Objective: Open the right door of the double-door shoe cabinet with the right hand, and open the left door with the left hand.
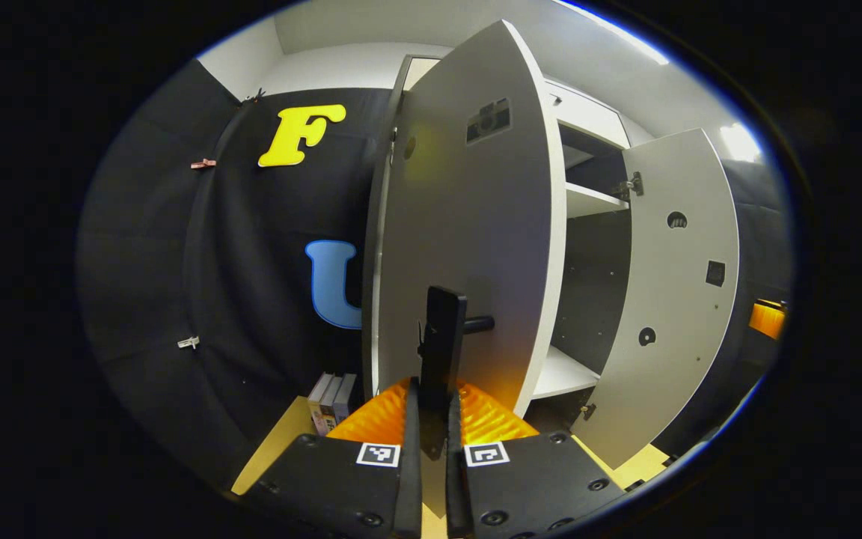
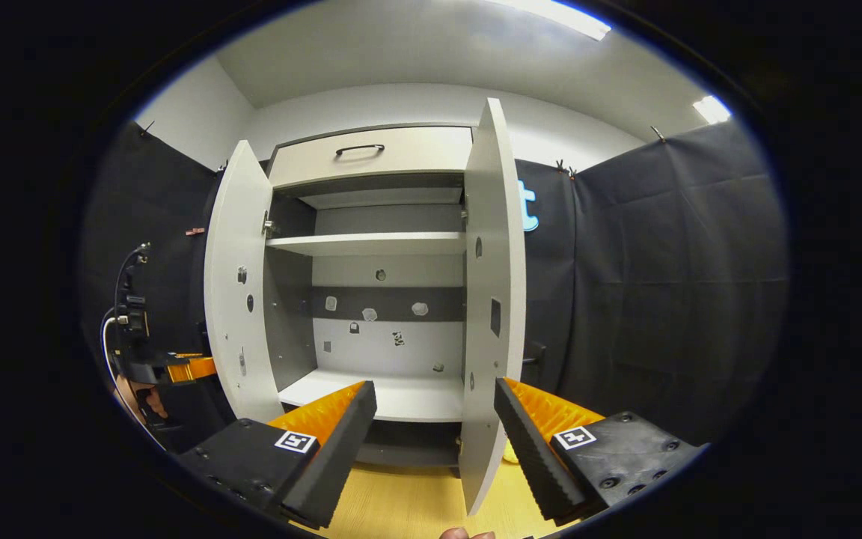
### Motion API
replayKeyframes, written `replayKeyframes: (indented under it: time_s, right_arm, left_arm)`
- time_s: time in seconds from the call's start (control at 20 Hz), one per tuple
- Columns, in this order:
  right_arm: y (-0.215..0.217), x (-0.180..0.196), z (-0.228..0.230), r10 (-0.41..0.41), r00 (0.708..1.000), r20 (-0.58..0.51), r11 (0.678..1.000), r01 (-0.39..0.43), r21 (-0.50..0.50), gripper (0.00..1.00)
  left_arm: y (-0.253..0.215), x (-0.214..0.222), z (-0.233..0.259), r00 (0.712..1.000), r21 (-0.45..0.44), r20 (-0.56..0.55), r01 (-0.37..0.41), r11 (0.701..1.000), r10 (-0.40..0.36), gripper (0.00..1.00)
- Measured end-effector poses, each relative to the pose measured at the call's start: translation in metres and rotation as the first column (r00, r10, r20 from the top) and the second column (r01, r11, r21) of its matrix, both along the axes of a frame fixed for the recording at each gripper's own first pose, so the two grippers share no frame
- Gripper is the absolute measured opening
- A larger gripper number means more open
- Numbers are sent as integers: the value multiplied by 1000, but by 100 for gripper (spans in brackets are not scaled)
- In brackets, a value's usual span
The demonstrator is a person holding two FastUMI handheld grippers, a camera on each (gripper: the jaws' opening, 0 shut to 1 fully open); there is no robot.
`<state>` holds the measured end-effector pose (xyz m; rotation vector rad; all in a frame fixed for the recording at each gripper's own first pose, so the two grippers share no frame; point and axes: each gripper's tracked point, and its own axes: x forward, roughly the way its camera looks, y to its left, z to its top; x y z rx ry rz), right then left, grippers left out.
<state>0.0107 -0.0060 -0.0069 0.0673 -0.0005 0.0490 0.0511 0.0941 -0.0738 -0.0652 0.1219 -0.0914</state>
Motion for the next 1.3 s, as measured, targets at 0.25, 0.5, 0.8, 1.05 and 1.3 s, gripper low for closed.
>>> replayKeyframes:
  time_s: [0.25,0.5,0.8,1.05,1.3]
  right_arm:
    - [15,-2,0,20,1000,1,1000,-20,-2,99]
    - [17,0,-2,34,999,-3,999,-34,-5,99]
    - [18,3,-3,49,999,-4,998,-49,-24,99]
    - [35,7,-6,57,998,-13,998,-57,-31,99]
    - [33,7,-5,46,999,-12,998,-46,-32,98]
  left_arm:
    - [18,-5,2,1000,-3,1,-3,1000,3,17]
    - [43,-4,-11,999,-5,-34,-34,999,34,16]
    - [84,-1,-9,1000,-10,-29,-8,1000,7,7]
    - [90,-5,-1,1000,-47,16,15,999,-14,10]
    - [90,-15,9,999,-6,39,4,1000,-3,13]
